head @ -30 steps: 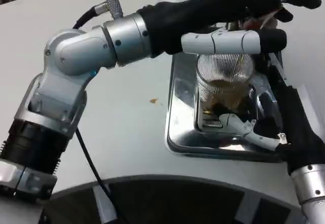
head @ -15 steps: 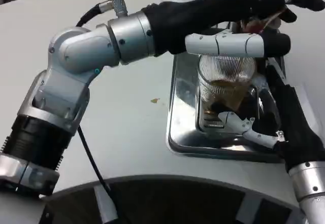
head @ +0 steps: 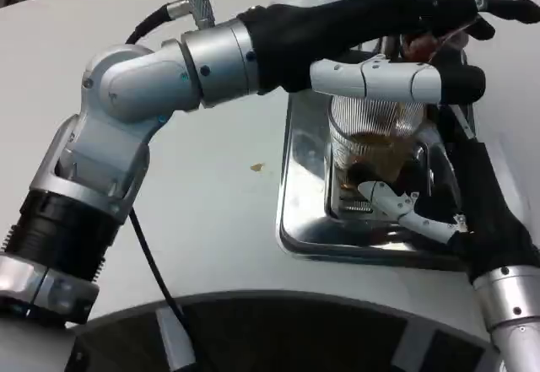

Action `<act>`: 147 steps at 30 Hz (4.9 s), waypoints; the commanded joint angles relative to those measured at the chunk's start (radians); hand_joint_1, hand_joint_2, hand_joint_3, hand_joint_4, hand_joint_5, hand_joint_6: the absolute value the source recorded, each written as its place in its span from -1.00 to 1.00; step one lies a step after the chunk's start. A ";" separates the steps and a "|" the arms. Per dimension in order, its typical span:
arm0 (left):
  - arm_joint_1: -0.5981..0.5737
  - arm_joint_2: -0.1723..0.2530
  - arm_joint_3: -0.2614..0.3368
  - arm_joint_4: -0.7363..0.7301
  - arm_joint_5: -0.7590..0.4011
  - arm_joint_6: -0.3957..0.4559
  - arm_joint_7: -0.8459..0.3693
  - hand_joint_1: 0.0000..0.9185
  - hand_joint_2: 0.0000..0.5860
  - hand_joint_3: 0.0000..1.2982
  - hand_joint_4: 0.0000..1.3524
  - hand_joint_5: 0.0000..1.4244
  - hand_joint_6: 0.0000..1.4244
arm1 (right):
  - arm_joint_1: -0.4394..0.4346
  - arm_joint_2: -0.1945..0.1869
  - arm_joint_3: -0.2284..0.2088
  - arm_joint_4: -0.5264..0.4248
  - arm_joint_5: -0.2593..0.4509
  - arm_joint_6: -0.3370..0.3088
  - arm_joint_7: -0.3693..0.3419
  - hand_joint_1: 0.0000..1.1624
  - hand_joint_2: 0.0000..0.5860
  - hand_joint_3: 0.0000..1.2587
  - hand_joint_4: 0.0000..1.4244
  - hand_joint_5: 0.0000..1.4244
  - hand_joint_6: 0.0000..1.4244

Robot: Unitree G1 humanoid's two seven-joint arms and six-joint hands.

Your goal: Grasp the cup under the faucet to collect the drink, then remove the cup.

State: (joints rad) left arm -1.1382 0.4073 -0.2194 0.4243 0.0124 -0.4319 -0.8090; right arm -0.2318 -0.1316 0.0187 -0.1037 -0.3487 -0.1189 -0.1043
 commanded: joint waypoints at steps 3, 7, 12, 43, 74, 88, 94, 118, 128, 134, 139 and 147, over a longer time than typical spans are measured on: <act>0.009 0.008 -0.030 0.009 0.038 -0.002 -0.037 -1.00 -0.66 -0.76 -0.87 -0.79 -0.75 | -0.001 0.011 0.012 0.005 0.005 0.005 -0.007 0.35 -0.26 -0.89 -0.89 -0.86 -1.00; 0.011 0.010 -0.028 0.003 0.034 0.002 -0.039 -1.00 -0.66 -0.75 -0.87 -0.79 -0.75 | -0.001 0.018 0.014 0.003 0.007 0.011 -0.008 0.35 -0.26 -0.89 -0.89 -0.86 -1.00; 0.014 0.013 -0.025 -0.006 0.029 0.008 -0.045 -1.00 -0.66 -0.75 -0.87 -0.79 -0.75 | -0.003 0.025 0.015 0.003 0.016 0.023 -0.005 0.35 -0.27 -0.89 -0.89 -0.86 -1.00; 0.010 0.032 -0.019 -0.046 0.024 0.034 -0.057 -1.00 -0.63 -0.75 -0.87 -0.79 -0.75 | -0.039 0.060 0.026 0.026 0.011 0.078 -0.040 0.31 -0.24 -0.91 -0.91 -0.88 -1.00; 0.014 0.054 -0.012 -0.053 0.026 0.040 -0.061 -1.00 -0.63 -0.75 -0.86 -0.79 -0.75 | -0.083 0.108 0.047 0.110 0.011 0.080 -0.095 0.30 -0.24 -0.88 -0.85 -0.83 -1.00; 0.026 0.071 -0.010 -0.064 0.028 0.038 -0.060 -1.00 -0.71 -0.76 -0.84 -0.77 -0.74 | -0.080 0.135 0.057 0.137 0.002 0.051 -0.153 0.30 -0.22 -0.69 -0.67 -0.68 -1.00; 0.029 0.075 -0.010 -0.064 0.031 0.034 -0.057 -1.00 -0.65 -0.78 -0.85 -0.77 -0.73 | -0.080 0.143 0.065 0.157 0.000 0.022 -0.188 0.32 -0.20 -0.59 -0.60 -0.63 -1.00; 0.075 0.045 0.106 -0.069 -0.034 -0.056 0.044 -1.00 -0.68 -0.83 -0.83 -0.71 -0.69 | -0.074 0.164 0.071 0.209 -0.002 -0.047 -0.274 0.33 -0.13 -0.31 -0.27 -0.28 -0.75; 0.092 0.023 0.151 -0.096 -0.075 -0.082 0.065 -1.00 -0.68 -0.76 -0.71 -0.61 -0.59 | -0.061 0.166 0.070 0.203 -0.004 -0.067 -0.293 0.33 -0.13 -0.21 -0.17 -0.16 -0.64; 0.128 0.027 0.170 -0.170 -0.105 -0.063 0.061 -1.00 -0.67 -0.71 -0.65 -0.56 -0.53 | -0.053 0.166 0.071 0.191 -0.010 -0.074 -0.298 0.33 -0.13 -0.17 -0.13 -0.11 -0.58; 0.171 0.044 0.189 -0.236 -0.120 -0.036 0.062 -1.00 -0.67 -0.68 -0.62 -0.54 -0.52 | -0.047 0.170 0.072 0.176 -0.018 -0.074 -0.305 0.33 -0.20 -0.16 -0.11 -0.09 -0.55; 0.253 0.083 0.238 -0.338 -0.150 0.014 0.077 -1.00 -0.66 -0.67 -0.60 -0.52 -0.52 | -0.029 0.173 0.071 0.155 -0.031 -0.083 -0.320 0.35 -0.21 -0.12 -0.06 -0.02 -0.42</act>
State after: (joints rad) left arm -0.9389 0.4556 -0.0173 0.1391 -0.1087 -0.4314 -0.7437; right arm -0.3028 0.0312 0.0868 0.0682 -0.3689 -0.1919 -0.4105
